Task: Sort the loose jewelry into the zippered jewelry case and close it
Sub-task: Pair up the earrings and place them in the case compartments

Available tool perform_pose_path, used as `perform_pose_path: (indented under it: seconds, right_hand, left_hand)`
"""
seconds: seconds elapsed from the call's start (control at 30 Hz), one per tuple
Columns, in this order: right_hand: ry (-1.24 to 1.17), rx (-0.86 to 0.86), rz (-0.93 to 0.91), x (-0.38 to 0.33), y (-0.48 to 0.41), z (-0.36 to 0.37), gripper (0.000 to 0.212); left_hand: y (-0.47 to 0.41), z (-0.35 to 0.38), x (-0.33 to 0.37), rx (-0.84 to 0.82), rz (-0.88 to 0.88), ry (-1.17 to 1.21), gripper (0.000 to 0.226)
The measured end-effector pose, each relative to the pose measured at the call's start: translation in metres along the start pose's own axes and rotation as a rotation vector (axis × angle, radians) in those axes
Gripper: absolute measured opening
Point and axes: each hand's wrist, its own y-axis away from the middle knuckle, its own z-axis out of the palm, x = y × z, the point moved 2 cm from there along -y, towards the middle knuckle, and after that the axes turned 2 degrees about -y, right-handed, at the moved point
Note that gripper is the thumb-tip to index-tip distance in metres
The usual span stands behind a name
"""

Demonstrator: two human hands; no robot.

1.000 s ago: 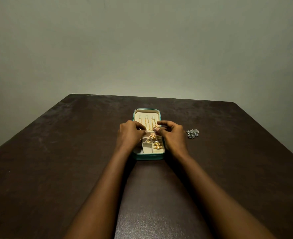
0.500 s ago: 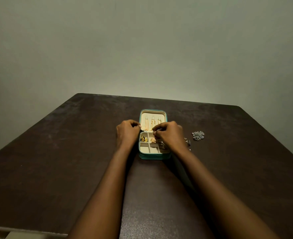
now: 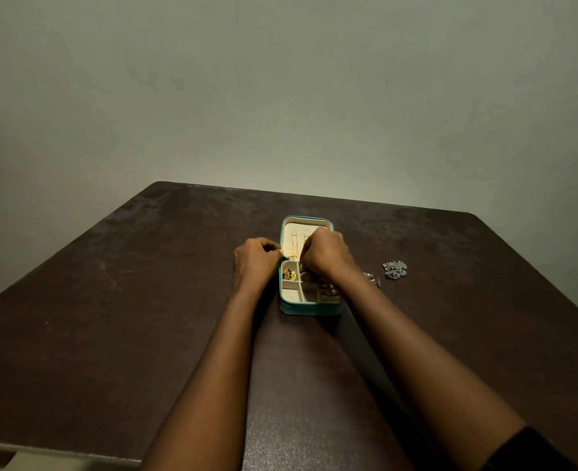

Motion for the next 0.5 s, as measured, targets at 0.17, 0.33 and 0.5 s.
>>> perform_pose_path:
  seconds: [0.17,0.33,0.5]
  right_hand:
    - [0.002,0.009,-0.032,0.000,0.000,0.001,0.022]
    - [0.011,-0.065,-0.039,0.006,-0.002,-0.011,0.028]
    - [0.068,-0.123,-0.062,0.010,0.004,-0.007,0.027]
  left_hand:
    - [-0.001,0.001,-0.001,-0.003,0.011,-0.002,0.020]
    - [-0.002,0.002,-0.002,-0.006,0.009,0.005,0.020]
    - [-0.002,0.003,-0.002,-0.002,0.004,0.008,0.020]
